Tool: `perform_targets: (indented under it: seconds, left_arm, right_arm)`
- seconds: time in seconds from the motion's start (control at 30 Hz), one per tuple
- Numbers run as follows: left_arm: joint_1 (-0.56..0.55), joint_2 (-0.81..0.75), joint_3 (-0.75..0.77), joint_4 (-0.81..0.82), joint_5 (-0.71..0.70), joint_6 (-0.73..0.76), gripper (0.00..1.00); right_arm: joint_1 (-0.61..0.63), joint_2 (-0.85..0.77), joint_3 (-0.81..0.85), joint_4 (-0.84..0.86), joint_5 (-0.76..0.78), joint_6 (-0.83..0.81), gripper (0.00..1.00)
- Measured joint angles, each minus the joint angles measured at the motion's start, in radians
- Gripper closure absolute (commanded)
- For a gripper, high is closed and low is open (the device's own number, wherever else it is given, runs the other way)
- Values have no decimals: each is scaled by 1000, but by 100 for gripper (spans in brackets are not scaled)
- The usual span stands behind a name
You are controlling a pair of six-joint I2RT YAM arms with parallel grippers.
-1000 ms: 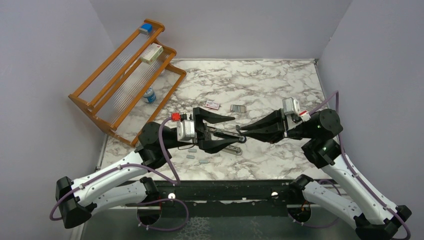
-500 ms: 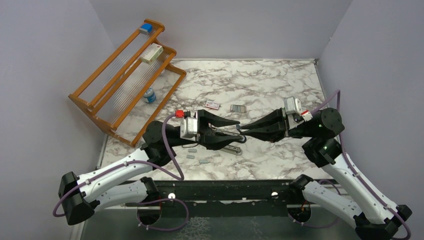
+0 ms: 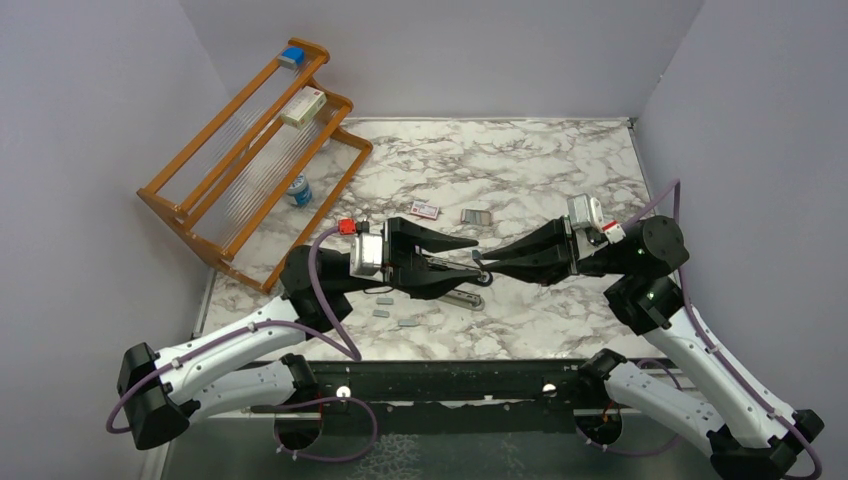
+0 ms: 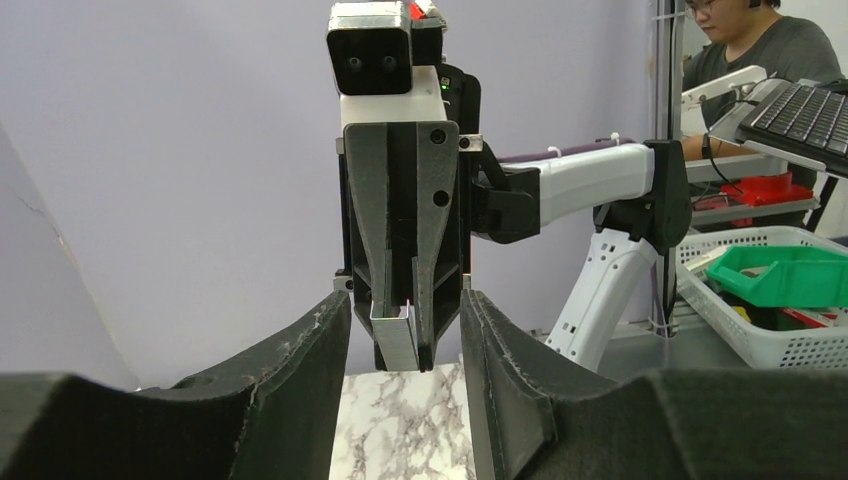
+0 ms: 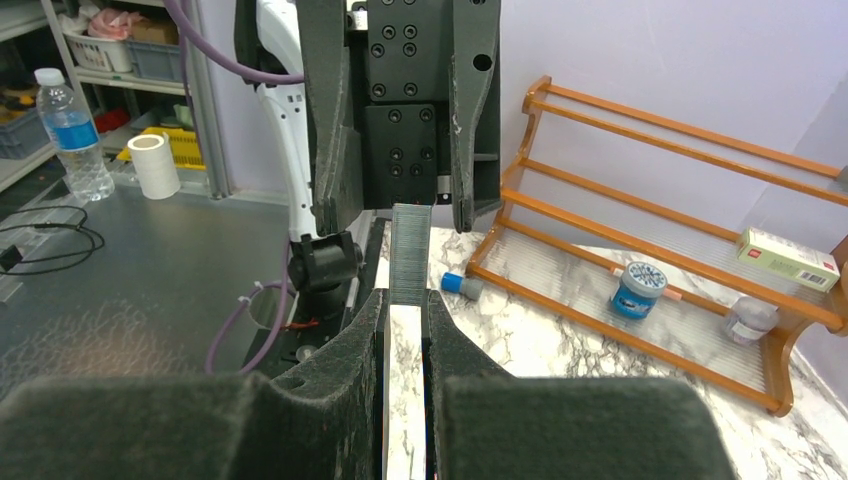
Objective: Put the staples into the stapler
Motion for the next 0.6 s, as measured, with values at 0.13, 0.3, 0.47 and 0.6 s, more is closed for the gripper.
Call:
perform_targets:
  seconds: [0.13,0.3,0.47,0.6]
  left_arm:
    - [0,10,0,10,0,-7,54]
    - [0,27,0,12,0,-14,58]
    - [0,35,0,12,5,-19,69]
    - [0,35,0,16,7,-21,76]
  right_arm:
    - [0,-2,0,0,-1,0,87]
    - [0,-7,0,0,-1,0,87]
    - [0,-9,0,0,-1,0,87]
    - [0,-9,0,0,-1,-2,87]
